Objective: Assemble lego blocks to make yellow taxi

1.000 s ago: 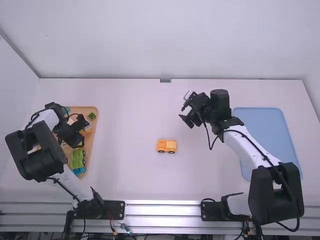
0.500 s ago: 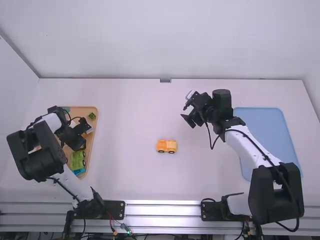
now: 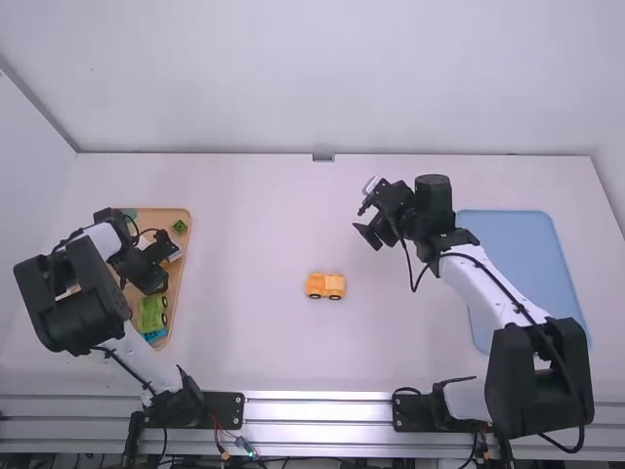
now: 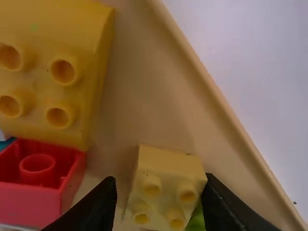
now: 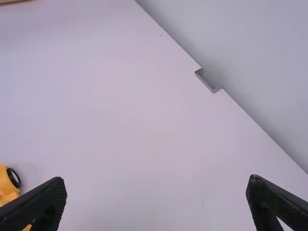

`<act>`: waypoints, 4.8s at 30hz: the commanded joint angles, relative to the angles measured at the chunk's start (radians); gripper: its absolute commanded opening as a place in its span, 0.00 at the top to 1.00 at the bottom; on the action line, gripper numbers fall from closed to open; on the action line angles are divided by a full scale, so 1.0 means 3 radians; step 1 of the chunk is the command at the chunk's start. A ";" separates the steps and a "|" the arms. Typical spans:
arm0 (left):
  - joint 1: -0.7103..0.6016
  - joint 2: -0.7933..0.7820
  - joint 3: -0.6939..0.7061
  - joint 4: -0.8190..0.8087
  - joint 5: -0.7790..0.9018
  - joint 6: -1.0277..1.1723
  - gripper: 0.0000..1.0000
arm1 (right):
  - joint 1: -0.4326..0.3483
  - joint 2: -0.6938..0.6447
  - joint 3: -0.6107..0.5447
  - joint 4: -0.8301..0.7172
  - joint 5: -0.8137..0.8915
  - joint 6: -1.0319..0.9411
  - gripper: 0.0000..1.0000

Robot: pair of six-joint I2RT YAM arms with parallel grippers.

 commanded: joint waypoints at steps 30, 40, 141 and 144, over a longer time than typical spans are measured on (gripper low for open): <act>-0.1556 -0.0585 0.0254 -0.0388 0.0221 -0.0318 0.99 | 0.0006 -0.0013 0.0100 -0.0066 -0.0285 0.0022 0.01; -0.2742 -0.0445 0.0197 -0.0378 0.0165 0.0108 0.97 | 0.0006 -0.0013 0.0100 -0.0324 -0.0294 0.0022 0.01; -0.1579 0.0571 -0.1026 0.1834 0.3407 0.1200 0.15 | 0.0006 -0.0013 0.0099 -0.0459 -0.0546 -0.0076 0.01; -0.1579 0.0575 -0.0996 0.1792 0.3407 0.1200 0.32 | 0.0006 -0.0013 0.0099 -0.0468 -0.0546 -0.0076 0.01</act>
